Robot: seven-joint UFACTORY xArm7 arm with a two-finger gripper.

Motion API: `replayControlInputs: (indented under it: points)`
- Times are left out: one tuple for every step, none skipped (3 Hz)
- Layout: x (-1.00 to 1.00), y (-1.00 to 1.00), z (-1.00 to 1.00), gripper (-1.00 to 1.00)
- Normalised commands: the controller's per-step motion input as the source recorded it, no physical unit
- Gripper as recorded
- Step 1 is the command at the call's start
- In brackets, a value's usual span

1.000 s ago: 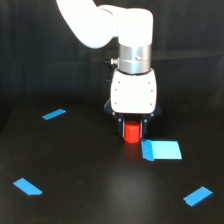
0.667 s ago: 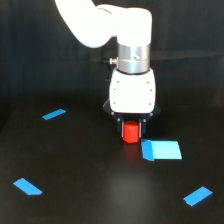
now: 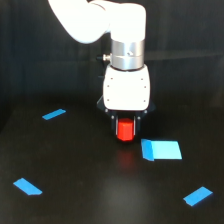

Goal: Pick up the red object from the table

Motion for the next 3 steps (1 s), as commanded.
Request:
replayControlInputs:
  points:
    - [-0.12,-0.25,0.76,-1.00]
    - [-0.02,-0.27,0.90,-0.97]
    - [0.04,-0.37,0.98,-1.00]
